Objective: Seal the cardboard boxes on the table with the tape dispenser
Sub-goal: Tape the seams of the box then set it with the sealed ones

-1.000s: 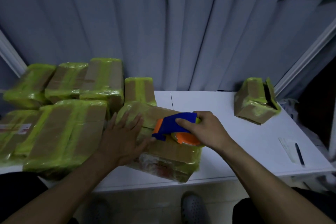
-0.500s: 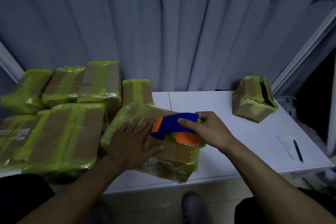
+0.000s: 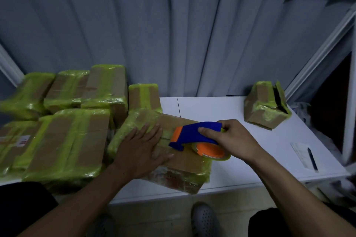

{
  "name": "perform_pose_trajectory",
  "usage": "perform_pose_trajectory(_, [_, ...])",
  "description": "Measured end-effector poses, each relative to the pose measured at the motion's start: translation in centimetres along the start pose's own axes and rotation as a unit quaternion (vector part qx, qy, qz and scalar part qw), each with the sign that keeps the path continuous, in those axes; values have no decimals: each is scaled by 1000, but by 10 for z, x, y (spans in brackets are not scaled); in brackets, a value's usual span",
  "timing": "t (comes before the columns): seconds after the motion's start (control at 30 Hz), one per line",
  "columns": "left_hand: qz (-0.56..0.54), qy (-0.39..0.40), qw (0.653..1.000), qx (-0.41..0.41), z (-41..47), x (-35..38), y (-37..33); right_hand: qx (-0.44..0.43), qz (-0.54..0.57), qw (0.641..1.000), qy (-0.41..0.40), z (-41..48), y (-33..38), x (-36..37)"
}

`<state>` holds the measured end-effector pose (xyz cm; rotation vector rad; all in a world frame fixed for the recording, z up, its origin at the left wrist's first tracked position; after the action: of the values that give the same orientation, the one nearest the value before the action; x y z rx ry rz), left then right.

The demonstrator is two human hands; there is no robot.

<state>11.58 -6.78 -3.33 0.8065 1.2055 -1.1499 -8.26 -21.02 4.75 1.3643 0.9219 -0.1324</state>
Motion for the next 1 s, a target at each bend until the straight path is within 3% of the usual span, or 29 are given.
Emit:
perform_pose_trajectory(0.17, [1,13,1000,11,1,0,1,-23,-58,998,-12,0,10,11])
perform_pose_trajectory(0.4, [-12,42,999,13,1,1,-21,-15,-47,999,-12,2,6,12])
perform_pose_trajectory(1.0, [11,13,1000,25,-2,0,-27,-6,-57,998,-26,-9,-6,-32])
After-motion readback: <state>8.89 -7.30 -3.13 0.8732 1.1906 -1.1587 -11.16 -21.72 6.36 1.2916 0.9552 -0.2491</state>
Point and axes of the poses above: each hand's wrist, its own z-axis towards the middle knuckle, its own x-axis out of the palm, y = z × x, the point moved 9 cm from there along z, towards the middle knuckle, and after that the axes turned 9 degrees about -y, right-handed, at the moved point
